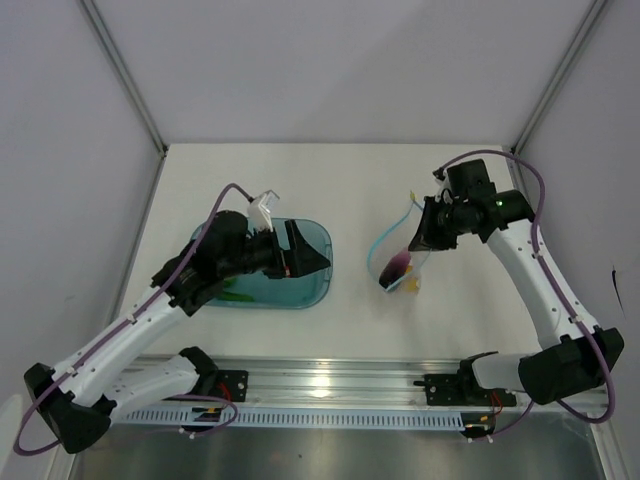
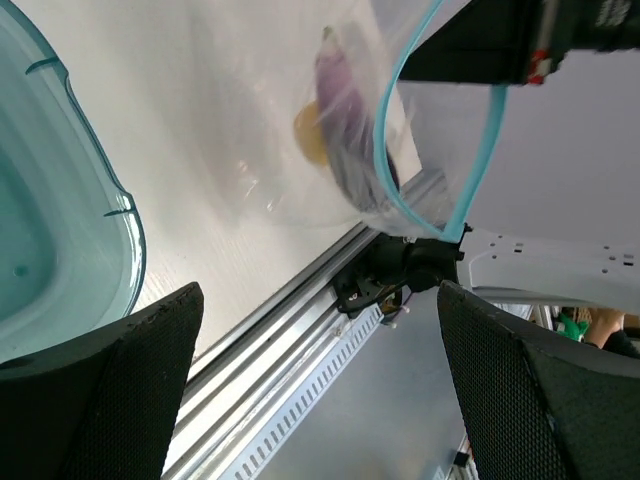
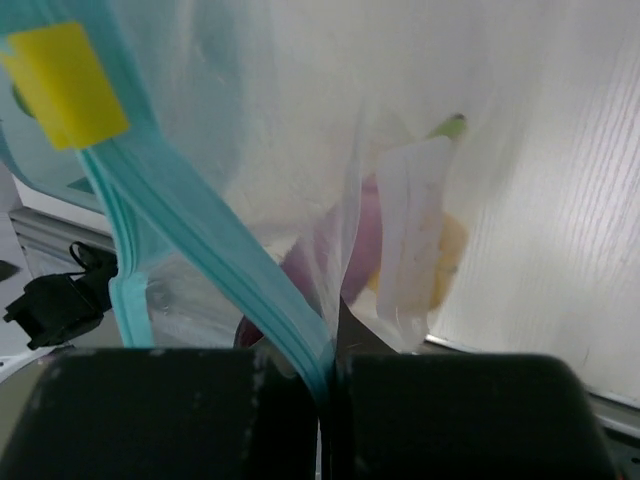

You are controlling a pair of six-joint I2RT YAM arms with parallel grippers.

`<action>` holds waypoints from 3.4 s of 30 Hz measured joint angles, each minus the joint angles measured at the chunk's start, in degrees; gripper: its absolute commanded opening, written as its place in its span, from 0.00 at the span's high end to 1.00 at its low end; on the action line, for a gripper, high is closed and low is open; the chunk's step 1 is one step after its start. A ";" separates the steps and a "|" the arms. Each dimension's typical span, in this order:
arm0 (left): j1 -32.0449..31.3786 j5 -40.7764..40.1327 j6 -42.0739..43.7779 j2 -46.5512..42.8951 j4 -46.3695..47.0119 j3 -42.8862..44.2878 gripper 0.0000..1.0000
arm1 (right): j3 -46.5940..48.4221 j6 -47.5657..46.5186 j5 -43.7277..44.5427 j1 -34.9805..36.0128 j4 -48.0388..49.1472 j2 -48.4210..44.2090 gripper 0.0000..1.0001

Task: Place the food in the zip-top bag and seal the zipper
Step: Adjust the zipper food storage bag at the center of the board, then pick up the fake vegetable from the bin.

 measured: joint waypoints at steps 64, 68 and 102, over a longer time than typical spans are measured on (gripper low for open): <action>-12.33 16.76 -1.31 34.18 10.36 35.10 0.99 | 11.30 1.09 23.56 10.82 -2.93 -12.50 1.00; -11.13 15.87 -2.29 35.28 12.33 26.05 0.99 | 3.10 1.03 24.44 10.49 -3.02 -10.25 1.00; 23.19 -27.10 -0.85 10.97 -12.55 0.26 0.01 | 2.82 -1.60 29.51 13.40 -3.41 -1.40 1.00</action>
